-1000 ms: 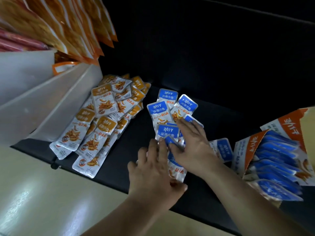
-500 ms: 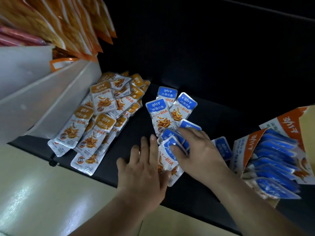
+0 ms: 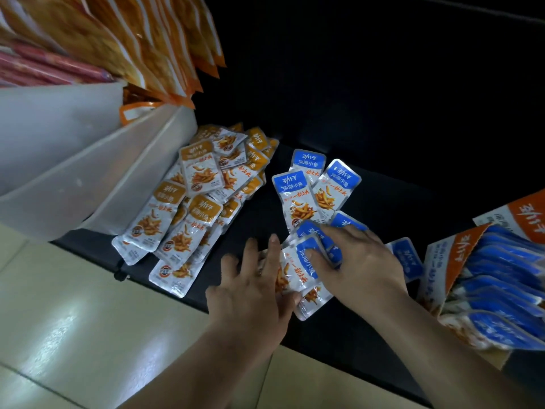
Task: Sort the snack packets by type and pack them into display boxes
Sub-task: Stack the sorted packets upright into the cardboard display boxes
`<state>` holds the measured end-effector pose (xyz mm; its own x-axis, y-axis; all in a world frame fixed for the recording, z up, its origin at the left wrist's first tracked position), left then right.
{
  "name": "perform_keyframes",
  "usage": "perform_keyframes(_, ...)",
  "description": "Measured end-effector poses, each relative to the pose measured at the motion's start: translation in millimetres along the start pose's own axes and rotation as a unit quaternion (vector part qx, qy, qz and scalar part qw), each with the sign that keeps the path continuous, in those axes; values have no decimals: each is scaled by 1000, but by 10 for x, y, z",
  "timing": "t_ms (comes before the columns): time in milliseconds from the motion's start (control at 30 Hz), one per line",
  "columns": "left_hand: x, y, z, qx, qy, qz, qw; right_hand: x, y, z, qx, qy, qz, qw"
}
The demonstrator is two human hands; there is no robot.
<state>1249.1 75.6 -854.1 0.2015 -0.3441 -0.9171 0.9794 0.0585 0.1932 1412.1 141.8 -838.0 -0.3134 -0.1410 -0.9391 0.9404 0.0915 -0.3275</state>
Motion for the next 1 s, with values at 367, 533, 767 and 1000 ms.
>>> perform_keyframes(367,26,175,-136,3,39,106,994,-20,29,-6,-15,-13,-70,997)
perform_keyframes(533,81,325,-107,-15,8,64,998,-26,21,-64,-7,-24,-96,995)
perform_keyframes(767,-51,294,-195,58,80,58,993,-8,276,16,79,-49,-320,943)
perform_keyframes(1000,-33,361,-328,23,33,80,996,-63,237,160,97,-23,-320,942)
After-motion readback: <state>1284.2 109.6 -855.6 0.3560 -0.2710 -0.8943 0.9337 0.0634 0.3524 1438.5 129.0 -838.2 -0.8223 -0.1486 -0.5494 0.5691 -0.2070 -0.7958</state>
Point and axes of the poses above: each hand's wrist, its own z-axis away from the middle knuckle, its own x-axis out of the palm, y = z × x, the point moved 10 cm from there along -z, towards the middle knuckle, and after that the axes turned 1 degree about x, right-handed, at the moved point
